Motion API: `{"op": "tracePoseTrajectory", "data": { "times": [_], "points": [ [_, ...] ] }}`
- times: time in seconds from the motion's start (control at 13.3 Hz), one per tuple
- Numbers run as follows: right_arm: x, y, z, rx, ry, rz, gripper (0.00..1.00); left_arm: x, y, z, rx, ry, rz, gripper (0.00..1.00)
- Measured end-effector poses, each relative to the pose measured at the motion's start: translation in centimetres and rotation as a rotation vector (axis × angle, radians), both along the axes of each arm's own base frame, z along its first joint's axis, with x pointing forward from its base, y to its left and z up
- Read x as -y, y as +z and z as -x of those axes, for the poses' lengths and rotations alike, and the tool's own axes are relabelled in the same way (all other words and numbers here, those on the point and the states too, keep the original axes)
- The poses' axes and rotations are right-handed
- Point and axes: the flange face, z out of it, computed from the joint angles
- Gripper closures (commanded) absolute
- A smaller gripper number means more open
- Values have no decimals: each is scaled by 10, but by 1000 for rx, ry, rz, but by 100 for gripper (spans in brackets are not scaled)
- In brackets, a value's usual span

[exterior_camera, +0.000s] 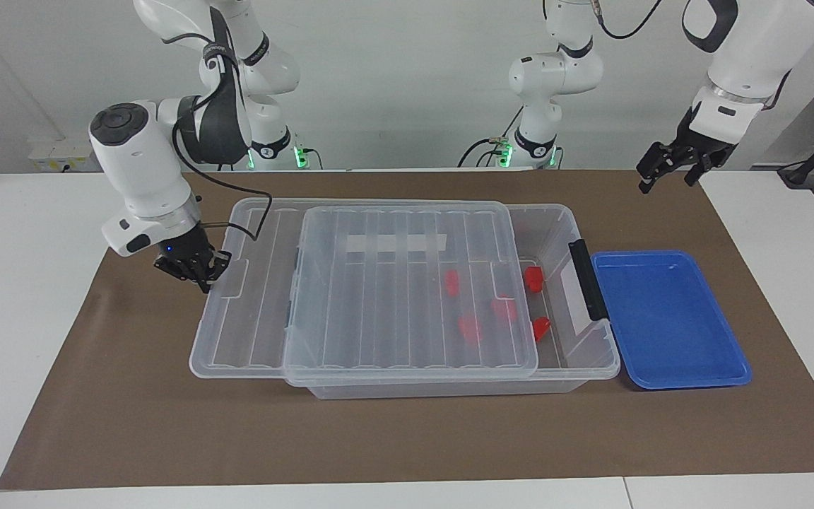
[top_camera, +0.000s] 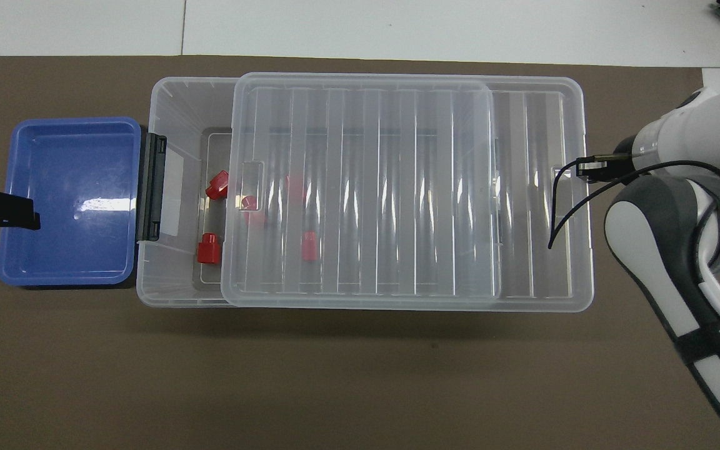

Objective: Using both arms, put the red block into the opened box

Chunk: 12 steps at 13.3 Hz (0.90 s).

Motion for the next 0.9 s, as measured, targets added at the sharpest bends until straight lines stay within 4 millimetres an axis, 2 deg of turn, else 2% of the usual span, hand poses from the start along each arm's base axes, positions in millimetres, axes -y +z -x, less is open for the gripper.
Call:
{"op": "tracePoseTrajectory", "data": {
  "times": [0.15,0.38,0.6,0.9],
  "points": [
    [-15,0,1,0,-4,-3,100,1,-5,-2,14,-2,0,0],
    [-32,0,2,0,19,-4,100,1,-24,2,13,-2,-1,0],
    [-51,-3,5,-6,50,-3,100,1,-22,6,24,-2,-1,0],
    [-64,-4,7,-8,68,-7,100,-3,-20,7,28,5,-1,0]
  ]
}}
